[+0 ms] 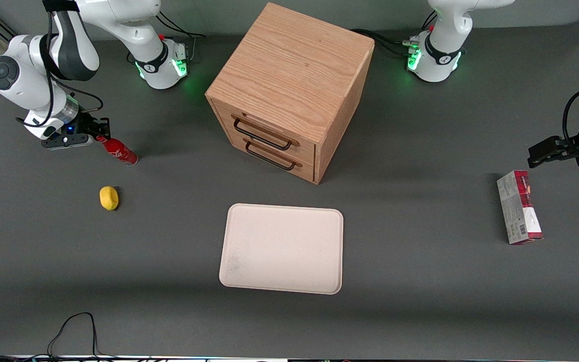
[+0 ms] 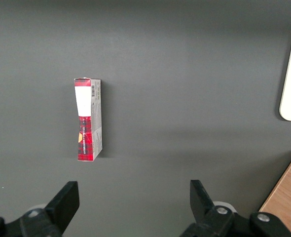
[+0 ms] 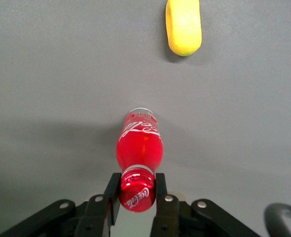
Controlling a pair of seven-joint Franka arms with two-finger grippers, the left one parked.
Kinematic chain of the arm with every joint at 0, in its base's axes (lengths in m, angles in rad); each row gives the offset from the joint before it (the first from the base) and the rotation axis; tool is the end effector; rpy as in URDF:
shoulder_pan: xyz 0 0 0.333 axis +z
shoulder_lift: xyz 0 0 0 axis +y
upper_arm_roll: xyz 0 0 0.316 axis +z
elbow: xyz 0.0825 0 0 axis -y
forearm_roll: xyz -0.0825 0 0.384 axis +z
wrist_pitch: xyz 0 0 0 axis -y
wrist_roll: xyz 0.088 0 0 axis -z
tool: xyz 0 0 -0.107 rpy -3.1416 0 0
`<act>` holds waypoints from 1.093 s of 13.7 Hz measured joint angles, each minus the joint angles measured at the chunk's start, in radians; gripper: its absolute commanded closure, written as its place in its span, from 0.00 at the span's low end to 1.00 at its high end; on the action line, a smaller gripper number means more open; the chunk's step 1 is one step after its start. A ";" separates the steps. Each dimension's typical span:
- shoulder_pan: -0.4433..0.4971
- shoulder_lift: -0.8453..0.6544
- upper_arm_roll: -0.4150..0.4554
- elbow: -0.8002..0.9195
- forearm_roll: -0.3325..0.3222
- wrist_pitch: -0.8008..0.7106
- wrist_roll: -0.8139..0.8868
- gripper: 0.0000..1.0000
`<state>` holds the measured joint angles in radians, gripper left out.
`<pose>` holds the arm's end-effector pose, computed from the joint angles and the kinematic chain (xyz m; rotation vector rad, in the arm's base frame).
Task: Place coke bottle on tray
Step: 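Lower the right gripper and close it around the bottle neck, then lift the bottle with the right gripper off the table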
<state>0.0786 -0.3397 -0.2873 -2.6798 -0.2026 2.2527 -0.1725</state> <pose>0.3763 -0.0791 0.3312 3.0936 0.1850 -0.1582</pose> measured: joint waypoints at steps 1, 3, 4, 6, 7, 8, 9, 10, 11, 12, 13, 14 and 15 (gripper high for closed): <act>0.000 0.000 0.000 0.000 0.000 0.000 0.000 1.00; 0.001 0.000 0.000 0.000 0.000 0.000 0.000 1.00; 0.001 0.000 0.000 0.002 0.000 -0.004 0.000 1.00; 0.001 -0.001 0.003 0.034 0.000 -0.058 0.000 1.00; 0.002 -0.002 0.006 0.067 0.000 -0.104 0.000 1.00; 0.002 -0.003 0.009 0.113 0.000 -0.156 0.000 1.00; 0.004 -0.004 0.011 0.168 0.000 -0.212 0.000 1.00; 0.012 -0.003 0.013 0.231 0.000 -0.275 0.000 1.00; 0.026 0.001 0.015 0.302 0.000 -0.343 0.000 1.00; 0.038 0.013 0.021 0.383 0.003 -0.418 0.000 1.00; 0.047 0.038 0.030 0.479 0.016 -0.496 0.001 1.00; 0.052 0.078 0.038 0.586 0.039 -0.570 0.001 1.00; 0.058 0.166 0.048 0.768 0.068 -0.680 0.001 1.00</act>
<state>0.1363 -0.1734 -0.2397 -1.9116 -0.1343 1.5728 -0.1713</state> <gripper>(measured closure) 0.687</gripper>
